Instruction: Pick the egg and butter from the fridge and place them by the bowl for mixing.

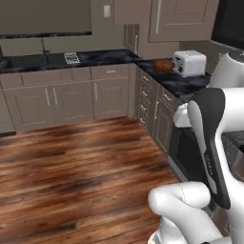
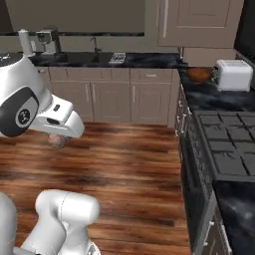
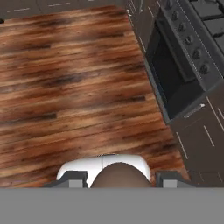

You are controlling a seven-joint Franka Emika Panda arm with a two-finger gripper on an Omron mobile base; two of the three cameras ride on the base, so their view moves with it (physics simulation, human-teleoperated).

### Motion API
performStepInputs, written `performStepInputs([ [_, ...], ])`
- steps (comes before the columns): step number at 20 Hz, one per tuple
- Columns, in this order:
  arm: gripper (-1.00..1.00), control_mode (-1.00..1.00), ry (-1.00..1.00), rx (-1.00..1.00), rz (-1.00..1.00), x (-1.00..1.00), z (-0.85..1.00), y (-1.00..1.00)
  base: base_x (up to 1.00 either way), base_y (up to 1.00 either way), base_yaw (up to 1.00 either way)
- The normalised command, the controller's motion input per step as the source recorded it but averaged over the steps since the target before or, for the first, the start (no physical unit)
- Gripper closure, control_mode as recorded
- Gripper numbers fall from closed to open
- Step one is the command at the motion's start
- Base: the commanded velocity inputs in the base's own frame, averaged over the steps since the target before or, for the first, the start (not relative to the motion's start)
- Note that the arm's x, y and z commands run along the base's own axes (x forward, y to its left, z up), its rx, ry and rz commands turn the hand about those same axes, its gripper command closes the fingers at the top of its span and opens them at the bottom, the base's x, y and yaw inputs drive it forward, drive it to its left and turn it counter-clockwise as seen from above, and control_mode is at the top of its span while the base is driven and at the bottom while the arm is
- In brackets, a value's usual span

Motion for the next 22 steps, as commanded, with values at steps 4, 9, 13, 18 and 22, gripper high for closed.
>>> performStepInputs([
  [4,1.00,1.00,0.00,0.00,0.00,0.00,0.00,0.00,0.71,0.98,0.47],
  [9,1.00,1.00,0.00,0.00,0.00,0.00,0.00,0.00,1.00,0.51,0.09],
  [13,1.00,1.00,0.00,0.00,0.00,0.00,0.00,0.00,1.00,0.15,-0.03],
  [18,1.00,1.00,0.00,0.00,0.00,0.00,0.00,0.00,1.00,0.11,-0.13],
  [22,1.00,1.00,0.00,0.00,0.00,0.00,0.00,0.00,1.00,0.24,-0.22],
])
